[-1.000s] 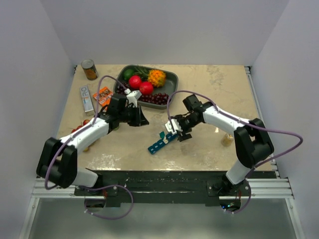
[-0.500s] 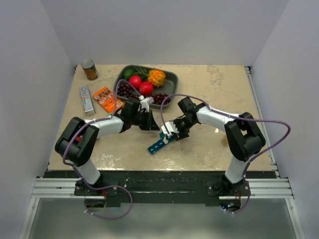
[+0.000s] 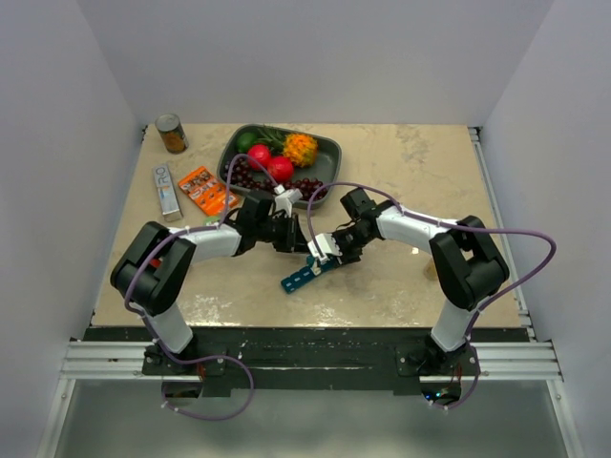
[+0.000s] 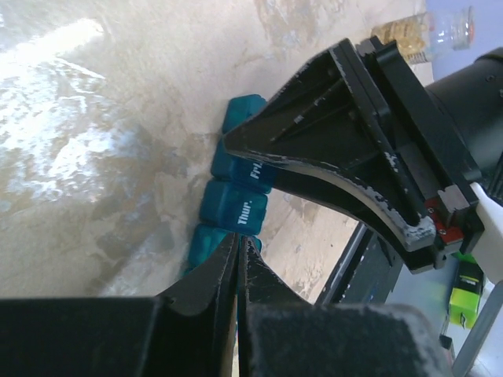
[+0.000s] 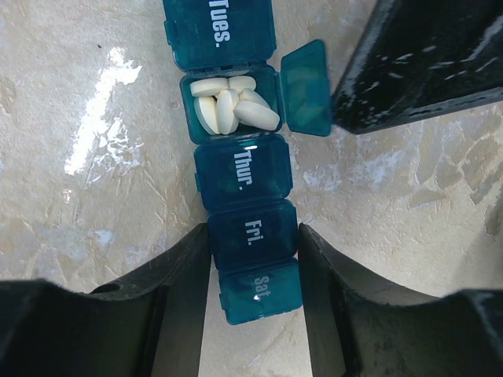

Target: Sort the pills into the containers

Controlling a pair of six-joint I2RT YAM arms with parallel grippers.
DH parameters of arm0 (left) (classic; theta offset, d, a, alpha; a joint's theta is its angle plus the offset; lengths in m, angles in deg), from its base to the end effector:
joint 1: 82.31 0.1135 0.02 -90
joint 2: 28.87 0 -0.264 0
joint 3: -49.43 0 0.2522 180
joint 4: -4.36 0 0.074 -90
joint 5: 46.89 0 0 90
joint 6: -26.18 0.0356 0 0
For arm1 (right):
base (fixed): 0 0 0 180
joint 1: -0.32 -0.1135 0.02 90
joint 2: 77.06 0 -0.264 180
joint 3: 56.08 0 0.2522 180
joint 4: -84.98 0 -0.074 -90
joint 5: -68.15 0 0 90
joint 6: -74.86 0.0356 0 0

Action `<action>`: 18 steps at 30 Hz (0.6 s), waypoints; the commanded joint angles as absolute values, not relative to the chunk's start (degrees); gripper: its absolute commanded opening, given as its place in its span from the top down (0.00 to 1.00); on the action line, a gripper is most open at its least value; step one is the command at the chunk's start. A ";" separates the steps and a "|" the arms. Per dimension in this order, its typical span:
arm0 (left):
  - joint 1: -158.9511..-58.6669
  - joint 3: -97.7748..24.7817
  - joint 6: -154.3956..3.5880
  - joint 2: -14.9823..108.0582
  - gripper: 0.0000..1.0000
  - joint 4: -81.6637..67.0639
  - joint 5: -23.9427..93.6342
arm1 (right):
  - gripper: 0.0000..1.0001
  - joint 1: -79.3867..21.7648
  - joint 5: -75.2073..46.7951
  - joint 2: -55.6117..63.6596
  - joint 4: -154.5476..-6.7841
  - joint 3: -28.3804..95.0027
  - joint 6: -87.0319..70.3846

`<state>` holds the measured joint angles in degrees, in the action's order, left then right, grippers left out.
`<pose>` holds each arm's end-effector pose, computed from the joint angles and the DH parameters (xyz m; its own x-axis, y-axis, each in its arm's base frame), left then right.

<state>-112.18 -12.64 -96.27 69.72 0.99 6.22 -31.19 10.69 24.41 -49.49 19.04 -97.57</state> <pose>0.2848 -0.1882 0.1587 -0.8973 0.0205 -0.4409 0.3748 0.5631 -0.7366 0.2721 0.1892 0.1614 0.4714 -0.6912 -0.5477 -0.8800 -0.4092 -0.2410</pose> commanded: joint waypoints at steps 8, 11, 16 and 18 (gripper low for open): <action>-114.83 -11.09 -95.99 70.80 0.95 2.91 3.55 | 0.61 -31.59 10.50 22.52 -50.76 18.06 -95.12; -115.35 -11.17 -95.21 72.64 0.98 0.37 4.95 | 0.61 -31.59 10.41 22.35 -50.94 18.14 -94.77; -116.50 -12.31 -94.50 77.12 1.00 -2.54 8.99 | 0.62 -31.59 10.32 22.08 -51.29 17.79 -93.98; -116.76 -13.10 -94.06 78.35 1.00 -3.51 9.97 | 0.62 -31.59 10.15 21.91 -51.73 17.44 -93.80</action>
